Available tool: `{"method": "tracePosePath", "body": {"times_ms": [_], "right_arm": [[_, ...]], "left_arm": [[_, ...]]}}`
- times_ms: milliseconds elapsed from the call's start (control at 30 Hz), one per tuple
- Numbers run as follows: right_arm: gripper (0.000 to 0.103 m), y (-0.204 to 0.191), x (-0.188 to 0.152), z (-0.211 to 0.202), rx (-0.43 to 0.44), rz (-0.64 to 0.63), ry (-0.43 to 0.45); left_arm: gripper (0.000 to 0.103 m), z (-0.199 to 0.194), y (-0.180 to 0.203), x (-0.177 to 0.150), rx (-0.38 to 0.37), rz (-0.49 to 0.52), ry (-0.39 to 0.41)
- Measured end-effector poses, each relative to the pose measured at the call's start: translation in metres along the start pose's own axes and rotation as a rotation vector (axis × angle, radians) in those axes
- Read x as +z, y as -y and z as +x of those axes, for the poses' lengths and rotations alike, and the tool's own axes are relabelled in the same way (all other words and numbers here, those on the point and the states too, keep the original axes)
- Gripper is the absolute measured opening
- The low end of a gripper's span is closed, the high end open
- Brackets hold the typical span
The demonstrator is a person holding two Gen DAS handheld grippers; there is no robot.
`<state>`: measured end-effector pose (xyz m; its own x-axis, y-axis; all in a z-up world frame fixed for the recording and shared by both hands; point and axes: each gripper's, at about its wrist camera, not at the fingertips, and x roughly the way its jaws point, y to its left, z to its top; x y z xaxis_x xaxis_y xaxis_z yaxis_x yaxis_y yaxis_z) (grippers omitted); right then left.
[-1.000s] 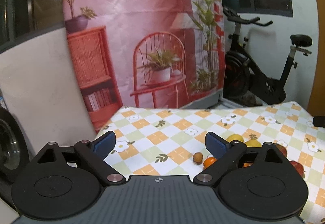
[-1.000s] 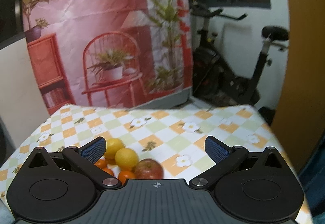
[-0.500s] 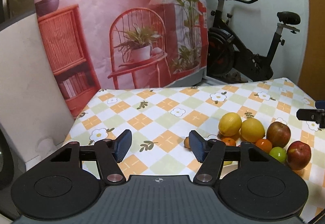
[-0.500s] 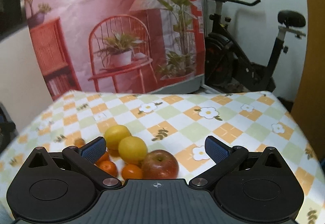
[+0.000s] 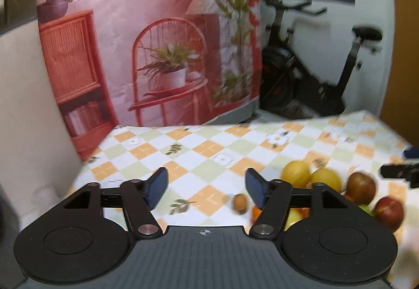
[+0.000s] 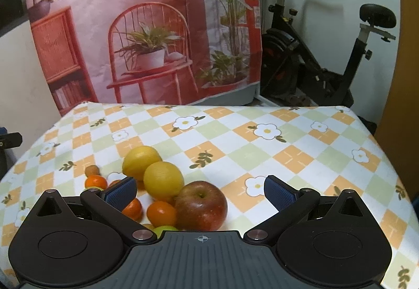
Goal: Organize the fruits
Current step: 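Move the right tool toward the small brown fruit beside the plate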
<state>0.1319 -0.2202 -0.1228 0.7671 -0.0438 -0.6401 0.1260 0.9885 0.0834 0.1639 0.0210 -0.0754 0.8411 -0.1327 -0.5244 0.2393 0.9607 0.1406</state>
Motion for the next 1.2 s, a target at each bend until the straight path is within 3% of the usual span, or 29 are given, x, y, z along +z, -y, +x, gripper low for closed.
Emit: {"method": "tracePosePath", "body": {"times_ms": [200, 367, 633, 800, 933, 1200], "right_arm": [[0.103, -0.007, 0.002, 0.009, 0.026, -0.068, -0.023], [0.096, -0.013, 0.002, 0.013, 0.064, -0.066, -0.061], [0.067, -0.035, 0.006, 0.023, 0.137, -0.117, -0.142], [0.033, -0.052, 0.003, 0.042, 0.190, -0.186, -0.259], [0.024, -0.065, 0.000, 0.056, 0.190, -0.197, -0.346], [0.020, -0.078, 0.000, 0.072, 0.098, -0.183, -0.437]], "left_arm": [[0.076, 0.003, -0.003, 0.003, 0.012, 0.029, 0.026], [0.076, 0.015, -0.010, -0.007, 0.023, -0.005, -0.058], [0.076, 0.018, -0.033, -0.025, 0.008, -0.066, -0.074], [0.071, 0.017, -0.045, -0.033, -0.005, -0.117, -0.050], [0.069, 0.017, -0.039, -0.041, -0.011, -0.105, -0.039], [0.069, 0.021, -0.035, -0.050, -0.048, -0.112, -0.045]]}}
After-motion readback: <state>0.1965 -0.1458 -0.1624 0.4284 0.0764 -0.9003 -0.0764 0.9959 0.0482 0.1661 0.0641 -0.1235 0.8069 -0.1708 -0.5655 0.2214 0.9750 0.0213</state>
